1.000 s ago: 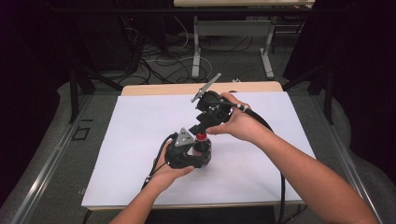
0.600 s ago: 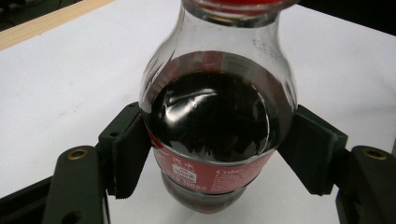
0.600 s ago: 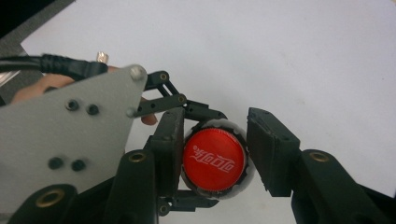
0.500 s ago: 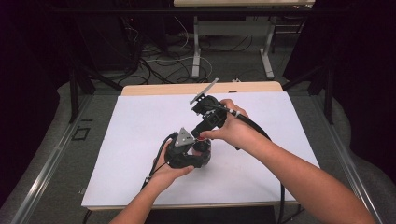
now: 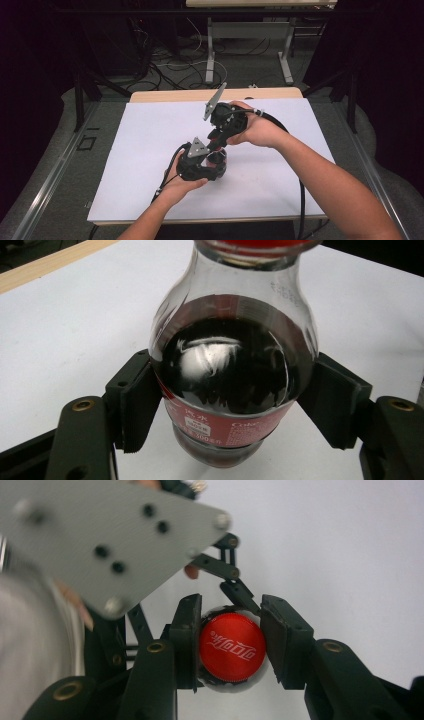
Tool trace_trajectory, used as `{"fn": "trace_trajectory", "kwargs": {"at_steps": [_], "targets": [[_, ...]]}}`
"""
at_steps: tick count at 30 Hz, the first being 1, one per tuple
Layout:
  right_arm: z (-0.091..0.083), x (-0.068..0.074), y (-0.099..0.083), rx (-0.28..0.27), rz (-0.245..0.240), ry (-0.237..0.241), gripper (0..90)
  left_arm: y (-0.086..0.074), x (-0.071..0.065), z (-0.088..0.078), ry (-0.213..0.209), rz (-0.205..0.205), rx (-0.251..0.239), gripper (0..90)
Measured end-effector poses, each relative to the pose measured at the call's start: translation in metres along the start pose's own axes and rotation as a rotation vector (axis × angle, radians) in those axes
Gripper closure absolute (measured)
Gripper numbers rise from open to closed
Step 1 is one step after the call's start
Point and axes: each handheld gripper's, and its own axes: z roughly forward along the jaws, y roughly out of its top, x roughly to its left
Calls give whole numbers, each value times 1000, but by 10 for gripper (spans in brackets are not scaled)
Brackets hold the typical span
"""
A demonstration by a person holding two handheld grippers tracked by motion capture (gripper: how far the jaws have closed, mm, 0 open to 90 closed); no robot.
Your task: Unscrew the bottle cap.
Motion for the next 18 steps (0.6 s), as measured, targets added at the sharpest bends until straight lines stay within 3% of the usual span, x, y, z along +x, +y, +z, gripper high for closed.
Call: {"fn": "trace_trajectory", "kwargs": {"at_steps": [3, 5, 8, 10, 15, 17, 18], "targets": [[-1, 0, 0, -2, -73, 11, 610, 0, 1, 0, -2, -3, 1, 301], [-1, 1, 0, -8, -94, -17, 536, 0, 1, 0, -3, -6, -2, 301], [1, 4, 1, -35, 2, -62, 446, 0, 2, -1, -3, -12, 0, 301], [0, 8, 2, -53, 91, -109, 412, 0, 2, -1, 1, -14, -4, 301], [-3, 16, 5, -89, 278, -231, 421, 0, 3, -1, 5, -21, -4, 301], [-5, 20, 6, -87, 376, -254, 446, 0, 3, -1, 7, -23, -4, 301], [-5, 21, 7, -79, 395, -272, 457, 0, 3, -1, 8, -21, -5, 301]]}}
